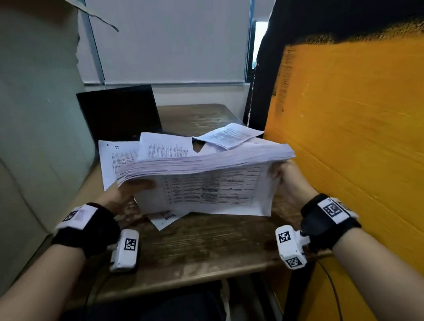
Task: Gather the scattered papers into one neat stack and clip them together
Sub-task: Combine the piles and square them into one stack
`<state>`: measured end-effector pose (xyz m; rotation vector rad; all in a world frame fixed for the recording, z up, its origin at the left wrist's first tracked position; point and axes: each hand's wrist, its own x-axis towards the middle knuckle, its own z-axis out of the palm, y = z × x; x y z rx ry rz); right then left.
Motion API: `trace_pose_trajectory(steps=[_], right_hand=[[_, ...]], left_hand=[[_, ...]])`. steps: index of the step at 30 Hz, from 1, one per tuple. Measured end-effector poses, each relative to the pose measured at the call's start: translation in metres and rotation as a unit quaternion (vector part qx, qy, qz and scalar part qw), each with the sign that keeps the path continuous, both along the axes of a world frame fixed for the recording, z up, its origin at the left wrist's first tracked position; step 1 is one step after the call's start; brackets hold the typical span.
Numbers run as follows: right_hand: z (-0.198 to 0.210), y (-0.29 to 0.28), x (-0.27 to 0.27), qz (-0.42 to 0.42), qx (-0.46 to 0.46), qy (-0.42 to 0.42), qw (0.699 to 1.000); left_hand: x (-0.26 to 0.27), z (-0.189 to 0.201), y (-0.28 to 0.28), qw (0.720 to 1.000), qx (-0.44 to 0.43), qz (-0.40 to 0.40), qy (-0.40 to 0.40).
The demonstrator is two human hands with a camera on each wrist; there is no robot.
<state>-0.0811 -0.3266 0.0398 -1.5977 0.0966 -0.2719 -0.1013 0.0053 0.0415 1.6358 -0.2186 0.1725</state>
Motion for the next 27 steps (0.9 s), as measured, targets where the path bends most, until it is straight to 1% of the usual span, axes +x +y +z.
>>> trace_pose_trajectory(steps=[2,4,5,6,7,8,9,10,11,12,13,15,17,18,19,20,21,22,23,24,25,26,27], right_hand=[[0.005,0.002,-0.002,-0.004,-0.007,-0.015,1.0],[0.009,0.003,-0.005,0.007,-0.043,-0.064,0.997],[0.009,0.003,-0.005,-0.001,-0.066,-0.087,0.994],[0.009,0.002,-0.007,-0.043,-0.111,-0.116,0.986],[0.01,0.001,-0.01,-0.103,-0.192,-0.163,0.962],[0.011,0.0,-0.013,-0.157,-0.301,-0.232,0.912],[0.012,-0.001,-0.016,-0.182,-0.412,-0.306,0.838],[0.012,-0.001,-0.018,-0.173,-0.505,-0.353,0.768],[0.012,-0.004,-0.017,-0.148,-0.579,-0.362,0.715],[0.012,-0.007,-0.015,-0.131,-0.628,-0.331,0.692],[0.011,-0.013,-0.011,-0.134,-0.65,-0.281,0.693],[0.015,-0.025,-0.008,-0.166,-0.657,-0.177,0.714],[0.023,-0.035,-0.007,-0.199,-0.637,-0.117,0.735],[0.026,-0.037,-0.008,-0.208,-0.611,-0.119,0.754],[0.028,-0.035,-0.01,-0.215,-0.571,-0.159,0.777],[0.027,-0.031,-0.015,-0.212,-0.527,-0.23,0.79],[0.024,-0.025,-0.019,-0.194,-0.499,-0.306,0.787],[0.019,-0.02,-0.023,-0.158,-0.496,-0.368,0.771],[0.012,-0.016,-0.025,-0.113,-0.523,-0.406,0.741],[0.005,-0.014,-0.027,-0.075,-0.562,-0.413,0.712],[0.0,-0.015,-0.027,-0.054,-0.596,-0.394,0.698],[-0.003,-0.017,-0.025,-0.053,-0.618,-0.36,0.697],[-0.004,-0.021,-0.022,-0.068,-0.632,-0.323,0.701]], left_hand=[[0.006,-0.001,0.003,1.0,-0.01,-0.021,-0.01],[0.011,-0.003,0.006,0.999,-0.036,-0.029,-0.003],[0.014,-0.004,0.006,0.998,-0.04,-0.039,-0.003],[0.016,-0.005,0.007,0.998,-0.038,-0.046,0.003],[0.019,-0.006,0.006,0.998,-0.034,-0.049,0.009],[0.02,-0.006,0.006,0.998,-0.035,-0.052,0.013],[0.023,-0.008,0.006,0.997,-0.04,-0.054,0.02],[0.026,-0.01,0.007,0.997,-0.05,-0.053,0.027],[0.03,-0.012,0.008,0.997,-0.059,-0.048,0.035],[0.032,-0.014,0.009,0.996,-0.067,-0.047,0.037],[0.034,-0.015,0.009,0.996,-0.07,-0.05,0.039],[0.036,-0.016,0.008,0.996,-0.061,-0.049,0.038],[0.039,-0.015,0.007,0.997,-0.062,-0.028,0.039],[0.039,-0.015,0.007,0.997,-0.064,-0.015,0.04],[0.04,-0.015,0.007,0.997,-0.064,-0.003,0.039],[0.042,-0.015,0.008,0.997,-0.06,0.005,0.038],[0.043,-0.016,0.008,0.998,-0.056,0.009,0.038],[0.044,-0.017,0.008,0.998,-0.056,0.01,0.041],[0.043,-0.017,0.007,0.997,-0.062,0.008,0.044],[0.043,-0.017,0.006,0.997,-0.064,0.011,0.043],[0.043,-0.018,0.004,0.997,-0.061,0.018,0.043],[0.043,-0.019,0.004,0.997,-0.06,0.02,0.042],[0.043,-0.019,0.003,0.997,-0.058,0.021,0.043]])
